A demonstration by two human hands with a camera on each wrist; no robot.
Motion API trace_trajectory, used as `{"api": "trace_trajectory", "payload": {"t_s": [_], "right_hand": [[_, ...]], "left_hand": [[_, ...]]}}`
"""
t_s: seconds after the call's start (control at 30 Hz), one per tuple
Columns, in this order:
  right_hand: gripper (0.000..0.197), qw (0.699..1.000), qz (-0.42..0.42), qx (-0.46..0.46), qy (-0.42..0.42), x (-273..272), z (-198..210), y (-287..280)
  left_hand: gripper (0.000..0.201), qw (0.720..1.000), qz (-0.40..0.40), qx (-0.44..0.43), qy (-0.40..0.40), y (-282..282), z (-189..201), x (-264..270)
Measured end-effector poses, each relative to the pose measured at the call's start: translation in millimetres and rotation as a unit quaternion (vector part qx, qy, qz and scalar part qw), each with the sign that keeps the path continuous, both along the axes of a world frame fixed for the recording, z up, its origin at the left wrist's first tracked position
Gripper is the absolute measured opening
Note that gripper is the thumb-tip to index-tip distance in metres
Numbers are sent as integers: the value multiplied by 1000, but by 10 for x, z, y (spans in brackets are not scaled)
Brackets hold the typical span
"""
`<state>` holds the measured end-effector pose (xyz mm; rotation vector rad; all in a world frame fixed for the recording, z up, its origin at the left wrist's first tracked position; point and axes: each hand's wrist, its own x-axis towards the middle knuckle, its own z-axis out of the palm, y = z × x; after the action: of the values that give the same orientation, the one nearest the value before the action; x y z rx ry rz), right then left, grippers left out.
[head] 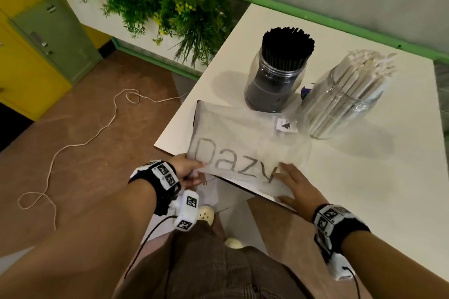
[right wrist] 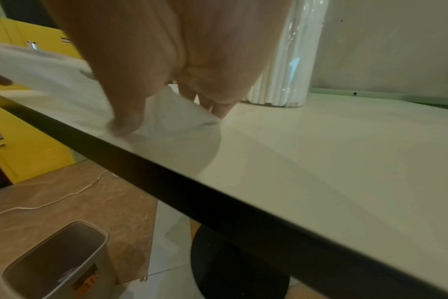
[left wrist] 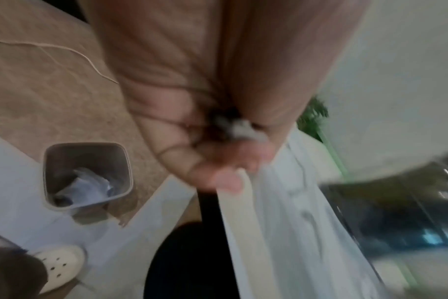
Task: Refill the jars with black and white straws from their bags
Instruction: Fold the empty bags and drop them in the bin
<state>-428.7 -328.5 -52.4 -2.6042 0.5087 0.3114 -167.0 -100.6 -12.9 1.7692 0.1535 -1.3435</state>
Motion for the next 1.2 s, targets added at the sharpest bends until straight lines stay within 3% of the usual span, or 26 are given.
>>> {"api": "trace_trajectory", "payload": {"t_s": [0.1, 0.2, 0.3, 0.37, 0.4, 0.43, 0.47, 0.5, 0.53, 0.57, 0.67, 0.73, 0.8, 0.87, 0.93, 1.0, 1.1, 1.2], "right_hand": [[36, 999, -33, 3, -39, -132, 84, -52], [33, 994, -95, 47, 14, -161, 234, -71], [26, 978, -178, 108, -20, -123, 351, -110], [32, 959, -239, 143, -49, -116, 413, -176], [34, 951, -261, 157, -55, -120, 418, -222], [37, 946, -273, 166, -57, -123, 414, -264], [38, 942, -281, 176, -56, -119, 410, -294], [39, 939, -286, 183, -53, -110, 407, -312], [40, 937, -291, 188, -47, -94, 408, -321], [39, 935, -298, 190, -40, -76, 409, -329], [36, 925, -322, 199, -15, -35, 465, -353], [44, 916, -336, 221, -7, -34, 500, -390], [64, 909, -349, 228, 9, -51, 515, -433], [61, 904, -375, 205, 25, -44, 547, -468], [57, 889, -409, 202, 42, -53, 572, -508], [55, 873, -435, 211, 67, -60, 607, -525], [56, 879, -420, 200, 100, -86, 596, -546], [52, 910, -374, 158, 86, -127, 549, -522]], "left_hand": [[30, 989, 33, 43, -139, 160, 39, 298], [20, 988, 52, 37, -141, 294, 49, 371], [13, 985, 118, -13, -124, 274, 86, 342], [34, 980, 130, -18, -151, 289, 81, 361], [45, 975, 75, -14, -208, 319, 59, 372], [58, 955, -36, 9, -294, 351, 51, 368], [76, 909, -180, 53, -372, 375, 36, 355], [95, 840, -311, 84, -436, 387, 14, 333], [108, 786, -394, 87, -468, 374, 25, 291], [115, 761, -427, 68, -484, 344, 39, 251], [102, 736, -416, 23, -534, 229, 16, 234], [63, 730, -382, -4, -566, 152, 38, 273], [40, 717, -386, -42, -579, 52, 116, 269], [50, 718, -369, -79, -585, -70, 209, 214], [63, 760, -314, -77, -563, -175, 279, 194], [62, 770, -322, -62, -547, -237, 311, 203], [57, 685, -427, -96, -583, -254, 303, 231], [69, 647, -472, -113, -587, -274, 355, 271]]}}
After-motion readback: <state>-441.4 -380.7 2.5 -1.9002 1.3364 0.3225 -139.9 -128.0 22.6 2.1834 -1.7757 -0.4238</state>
